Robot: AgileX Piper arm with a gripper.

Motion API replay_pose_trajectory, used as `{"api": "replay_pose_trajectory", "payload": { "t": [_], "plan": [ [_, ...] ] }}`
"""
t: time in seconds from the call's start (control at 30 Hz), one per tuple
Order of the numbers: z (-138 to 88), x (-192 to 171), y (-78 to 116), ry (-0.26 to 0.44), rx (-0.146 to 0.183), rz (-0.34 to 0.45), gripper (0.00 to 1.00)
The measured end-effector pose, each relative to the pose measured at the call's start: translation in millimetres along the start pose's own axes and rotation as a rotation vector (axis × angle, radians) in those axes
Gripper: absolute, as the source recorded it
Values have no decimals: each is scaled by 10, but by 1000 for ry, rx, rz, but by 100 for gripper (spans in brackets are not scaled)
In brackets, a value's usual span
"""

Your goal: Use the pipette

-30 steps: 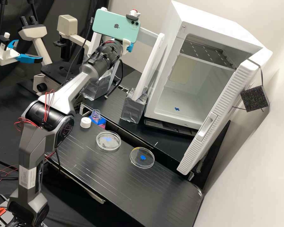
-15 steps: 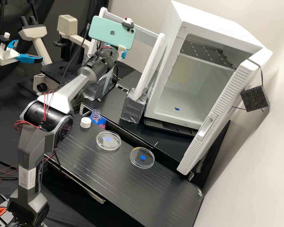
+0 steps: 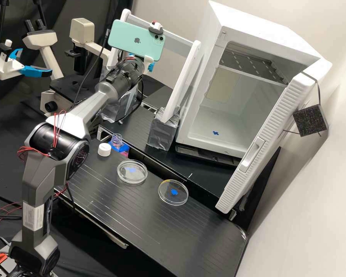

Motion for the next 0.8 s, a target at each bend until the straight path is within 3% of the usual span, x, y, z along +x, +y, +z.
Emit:
{"api": "replay_pose_trajectory", "payload": {
  "t": [0.43,0.47,0.8],
  "plan": [
    [16,19,-23,2,8,9,0],
    [14,19,-22,3,9,11,100],
    [18,22,-17,4,9,20,100]
  ]
}}
